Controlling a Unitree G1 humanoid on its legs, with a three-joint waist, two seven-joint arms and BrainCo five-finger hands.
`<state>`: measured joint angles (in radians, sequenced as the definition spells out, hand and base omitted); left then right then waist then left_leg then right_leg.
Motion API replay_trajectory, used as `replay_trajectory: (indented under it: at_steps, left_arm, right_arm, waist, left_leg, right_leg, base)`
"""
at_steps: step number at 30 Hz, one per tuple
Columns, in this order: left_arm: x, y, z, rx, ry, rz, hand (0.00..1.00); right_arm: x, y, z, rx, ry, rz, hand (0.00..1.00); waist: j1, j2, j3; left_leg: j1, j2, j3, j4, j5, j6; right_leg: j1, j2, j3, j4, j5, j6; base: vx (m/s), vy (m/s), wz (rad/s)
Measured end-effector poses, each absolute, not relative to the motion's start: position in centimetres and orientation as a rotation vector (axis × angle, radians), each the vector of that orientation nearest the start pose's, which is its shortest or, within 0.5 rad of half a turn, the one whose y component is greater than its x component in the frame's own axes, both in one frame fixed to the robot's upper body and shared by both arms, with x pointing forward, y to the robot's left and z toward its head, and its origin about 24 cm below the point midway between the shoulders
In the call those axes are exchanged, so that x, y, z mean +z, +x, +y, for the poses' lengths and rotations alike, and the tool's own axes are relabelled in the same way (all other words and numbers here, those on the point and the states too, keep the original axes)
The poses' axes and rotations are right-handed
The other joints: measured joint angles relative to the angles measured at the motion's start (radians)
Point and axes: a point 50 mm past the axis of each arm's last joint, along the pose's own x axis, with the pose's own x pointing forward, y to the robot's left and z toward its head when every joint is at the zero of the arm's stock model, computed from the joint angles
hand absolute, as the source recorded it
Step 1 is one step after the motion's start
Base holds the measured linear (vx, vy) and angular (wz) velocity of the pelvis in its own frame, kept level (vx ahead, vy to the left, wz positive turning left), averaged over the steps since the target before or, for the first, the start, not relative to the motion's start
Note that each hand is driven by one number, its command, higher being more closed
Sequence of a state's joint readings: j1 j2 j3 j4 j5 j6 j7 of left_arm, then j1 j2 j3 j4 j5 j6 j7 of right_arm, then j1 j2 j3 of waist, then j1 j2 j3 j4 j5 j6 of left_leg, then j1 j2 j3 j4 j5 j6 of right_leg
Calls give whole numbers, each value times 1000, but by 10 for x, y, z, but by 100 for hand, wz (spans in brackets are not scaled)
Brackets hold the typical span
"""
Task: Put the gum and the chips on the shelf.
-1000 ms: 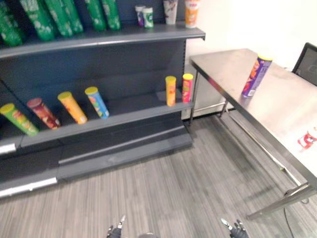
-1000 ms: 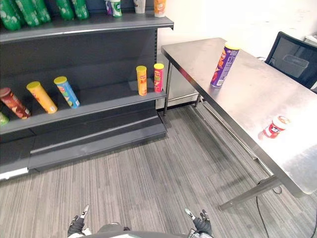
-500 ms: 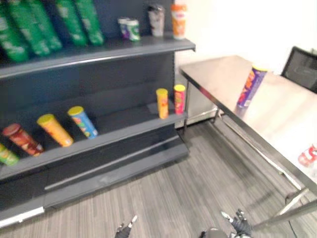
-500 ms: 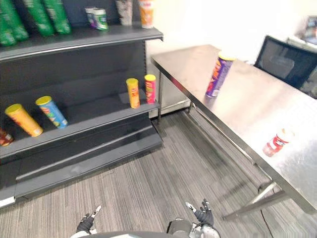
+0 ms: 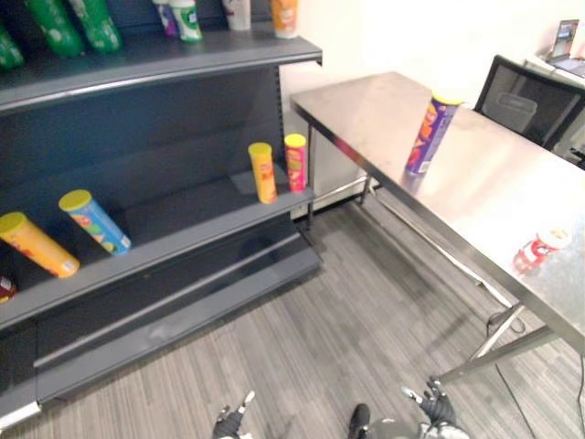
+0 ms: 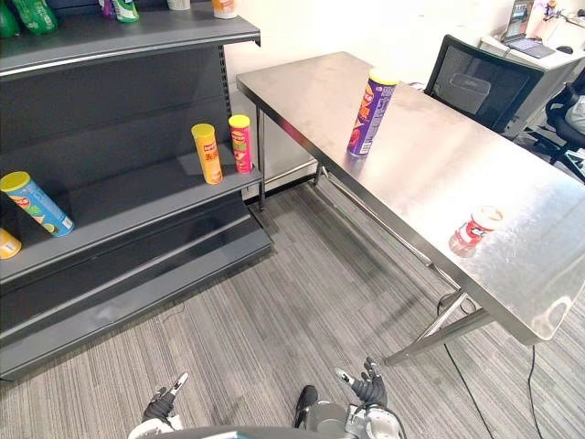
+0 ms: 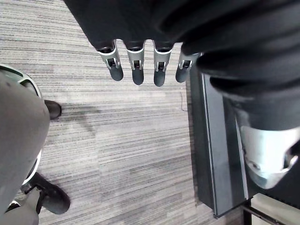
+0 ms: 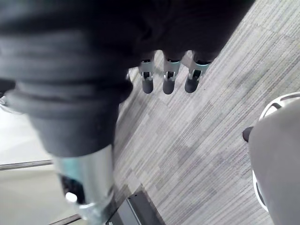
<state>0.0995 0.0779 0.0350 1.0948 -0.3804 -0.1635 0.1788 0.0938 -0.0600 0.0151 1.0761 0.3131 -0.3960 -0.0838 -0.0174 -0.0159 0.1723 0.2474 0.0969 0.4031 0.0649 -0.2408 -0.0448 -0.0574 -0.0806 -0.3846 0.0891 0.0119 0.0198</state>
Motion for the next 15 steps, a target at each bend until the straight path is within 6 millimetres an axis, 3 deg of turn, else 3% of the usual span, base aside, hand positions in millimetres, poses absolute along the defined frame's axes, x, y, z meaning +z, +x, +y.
replay_trajectory:
  at_steps: [8, 11, 15]
  left_arm:
    - [-162, 90, 196, 453, -144, 1040, 0]
    - [-162, 90, 195, 441, -150, 1041, 0]
    - [-164, 90, 193, 420, -166, 1064, 0]
  right_arm:
    - [-146, 111, -194, -390, 119, 779, 0]
    - [-146, 111, -201, -448, 124, 776, 0]
    - [-146, 110, -205, -493, 137, 776, 0]
  waist:
    - [-4, 17, 0]
    - [-6, 32, 6]
    - [-11, 30, 5]
  left_leg:
    - [5, 21, 52, 43, -5, -13]
    - [18, 22, 85, 68, -10, -23]
    - [20, 22, 118, 126, -16, -33]
  right_leg:
    - [-9, 30, 44, 19, 7, -20]
    - [-41, 25, 65, 95, -16, -50]
    - [-85, 10, 68, 194, -69, -59]
  base:
    - [48, -20, -22]
    - [40, 3, -39]
    - [22, -23, -39]
